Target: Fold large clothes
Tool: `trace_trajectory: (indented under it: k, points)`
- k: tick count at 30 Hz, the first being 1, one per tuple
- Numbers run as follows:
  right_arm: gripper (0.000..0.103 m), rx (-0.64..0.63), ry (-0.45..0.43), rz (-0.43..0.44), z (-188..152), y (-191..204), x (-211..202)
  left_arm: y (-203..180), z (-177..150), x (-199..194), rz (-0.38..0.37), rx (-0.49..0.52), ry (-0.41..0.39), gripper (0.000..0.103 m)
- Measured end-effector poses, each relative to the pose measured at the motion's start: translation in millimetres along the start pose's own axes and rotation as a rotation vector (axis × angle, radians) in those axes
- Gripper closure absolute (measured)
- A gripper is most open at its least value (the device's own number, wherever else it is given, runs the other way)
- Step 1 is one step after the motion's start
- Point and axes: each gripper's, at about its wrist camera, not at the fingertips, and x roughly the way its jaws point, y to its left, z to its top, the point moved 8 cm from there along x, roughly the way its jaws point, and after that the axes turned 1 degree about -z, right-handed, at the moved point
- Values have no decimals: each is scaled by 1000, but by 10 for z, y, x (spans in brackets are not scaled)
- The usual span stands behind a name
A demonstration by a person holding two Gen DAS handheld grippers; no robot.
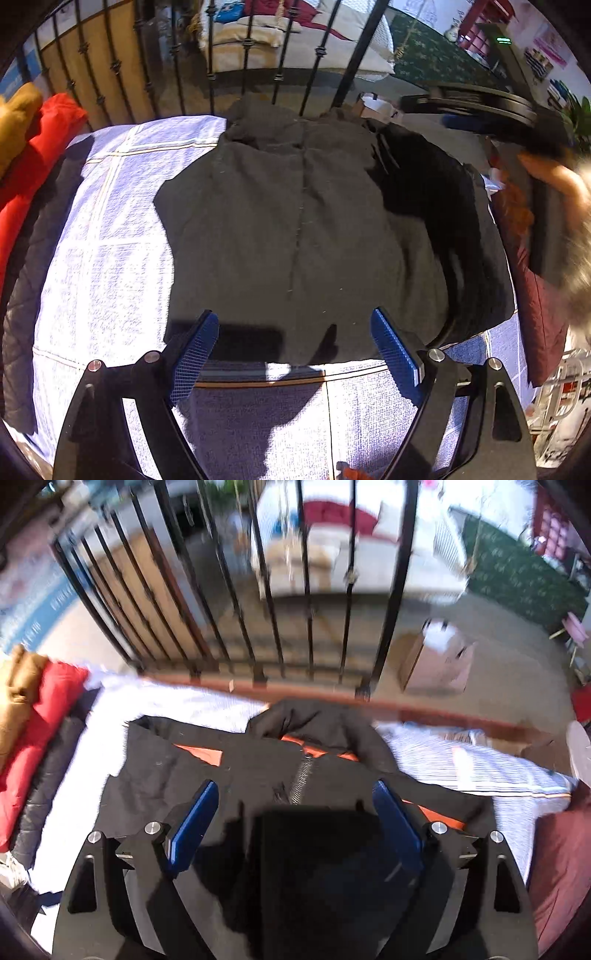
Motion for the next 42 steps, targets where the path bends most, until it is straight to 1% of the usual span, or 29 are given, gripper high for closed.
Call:
trace_trajectory:
  k: [1,3,4,5,6,7,8,11,13,14,15,16,17,19,20,23,25,27,30,33,35,38,39,42]
  points:
    - [18,-11,-12,-2,-124,-63,-193,-42,12,31,-4,4,1,21]
    - [18,-13,-21,2,-370,-155,-411,-126,35,119,-10,6,8,21]
    - [18,-3,-12,10,-583,-209,-510,-152,44,153,-12,7,10,21]
    - [18,4,0,15,-715,-232,-529,-195,65,198,-15,10,12,21]
    - [18,11,22,21,-926,-264,-546,-237,92,236,-15,19,11,21]
    - [18,7,42,22,-1066,-281,-531,-277,122,259,-12,28,9,21]
    - [18,-12,70,11,-1277,-301,-502,-321,155,291,-6,45,6,21]
    - [18,-26,107,-39,-1555,-403,-422,-451,321,396,18,114,-10,21]
    - [18,-16,108,-69,-1589,-517,-367,-465,422,487,56,155,-12,20]
    - [18,2,117,-79,-1603,-581,-320,-411,467,572,77,150,0,17]
    - [18,45,138,-94,-1622,-695,-261,-302,494,679,103,120,25,17]
    - [18,77,153,-99,-1643,-770,-220,-216,505,756,112,90,46,16]
    - [18,118,175,-91,-1654,-863,-129,-107,517,849,87,40,68,14]
    - [18,145,207,-57,-1688,-931,-1,16,535,970,29,-16,86,12]
    - [18,137,212,-53,-1684,-935,32,31,537,1018,24,-13,100,11]
    - [15,114,236,-52,-1715,-956,193,29,568,1123,41,6,139,7]
    - [12,133,262,-47,-1713,-988,308,41,600,1170,38,-18,161,5]
    - [8,147,289,-60,-1677,-995,411,59,622,1217,38,-29,177,5]
    - [6,150,314,-76,-1634,-996,488,61,632,1276,44,-4,187,5]
    - [6,146,325,-75,-1598,-1004,512,55,656,1290,51,11,187,5]
    - [6,141,323,-74,-1519,-1023,552,34,662,1286,65,20,188,5]
    - [6,138,311,-80,-1510,-1019,525,-33,663,1259,96,32,190,5]
    - [6,138,306,-86,-1557,-1026,506,-43,664,1243,104,33,189,5]
    - [6,142,296,-103,-1533,-1009,437,-104,657,1160,133,53,173,6]
